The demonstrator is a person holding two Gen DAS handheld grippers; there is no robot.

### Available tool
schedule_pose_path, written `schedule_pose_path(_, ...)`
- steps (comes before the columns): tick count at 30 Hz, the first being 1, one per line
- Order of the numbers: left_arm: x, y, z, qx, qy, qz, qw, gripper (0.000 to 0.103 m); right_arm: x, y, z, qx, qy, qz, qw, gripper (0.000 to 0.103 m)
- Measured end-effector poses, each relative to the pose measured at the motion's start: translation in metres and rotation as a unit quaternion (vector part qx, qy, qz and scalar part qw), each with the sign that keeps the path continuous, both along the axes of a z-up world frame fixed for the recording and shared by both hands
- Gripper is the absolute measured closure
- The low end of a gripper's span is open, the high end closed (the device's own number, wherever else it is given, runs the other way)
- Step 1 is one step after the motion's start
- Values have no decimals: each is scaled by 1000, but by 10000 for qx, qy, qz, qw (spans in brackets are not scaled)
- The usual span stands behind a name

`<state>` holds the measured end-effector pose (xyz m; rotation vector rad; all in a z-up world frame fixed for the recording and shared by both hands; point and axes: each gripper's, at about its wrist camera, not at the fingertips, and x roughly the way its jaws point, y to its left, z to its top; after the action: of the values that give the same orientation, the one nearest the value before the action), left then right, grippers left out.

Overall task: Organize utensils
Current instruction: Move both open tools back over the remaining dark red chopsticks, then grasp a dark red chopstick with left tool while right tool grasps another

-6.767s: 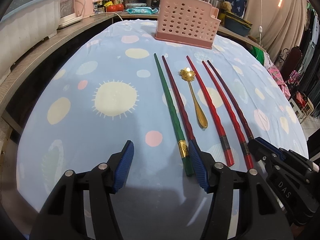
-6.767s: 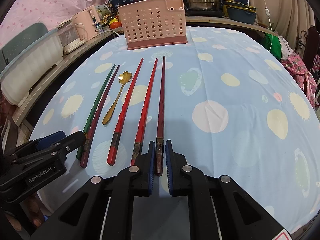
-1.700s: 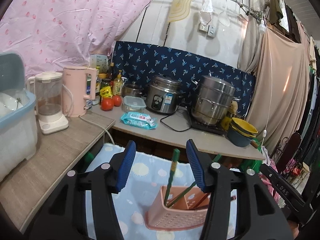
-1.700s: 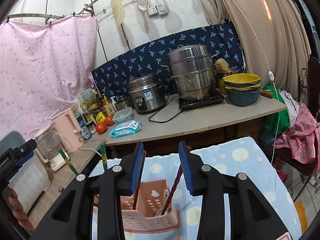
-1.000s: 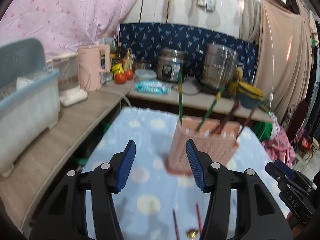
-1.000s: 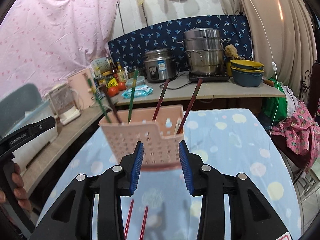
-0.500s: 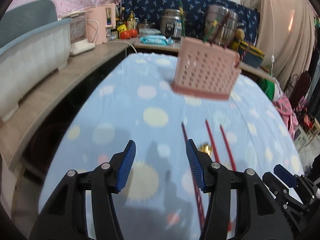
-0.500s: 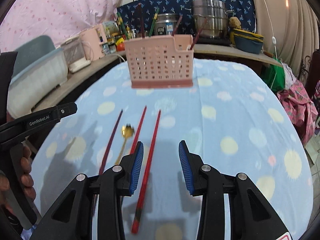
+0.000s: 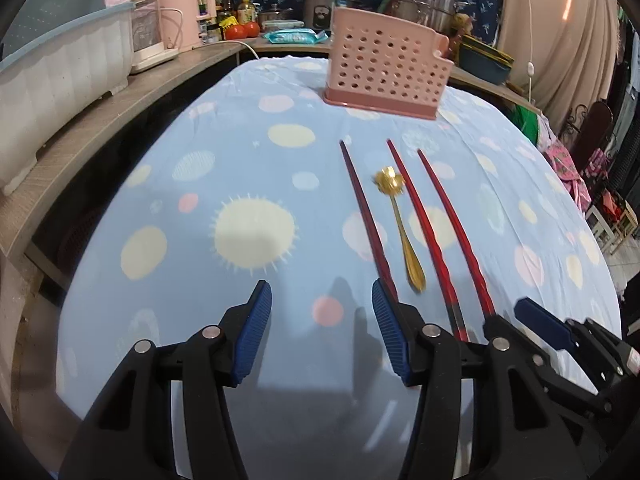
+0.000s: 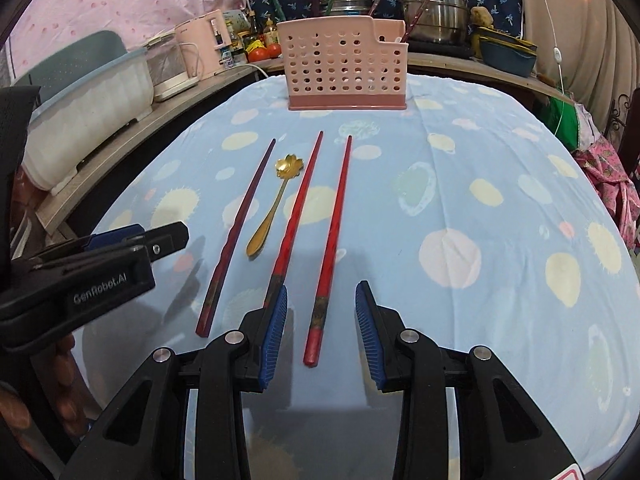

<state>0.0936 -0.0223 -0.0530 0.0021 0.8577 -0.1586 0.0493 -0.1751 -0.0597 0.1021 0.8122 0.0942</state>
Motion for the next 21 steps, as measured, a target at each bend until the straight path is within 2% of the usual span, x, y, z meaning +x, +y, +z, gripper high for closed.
schedule_pose_path(13, -14, -12, -7, 16, 88, -258, 9996, 53, -3, 4, -10, 35, 144, 75, 9999, 89)
schedule_pose_path(21, -17, -20, -6, 45, 85, -400, 9992, 53, -3, 0, -13, 87, 156, 6, 9998, 95)
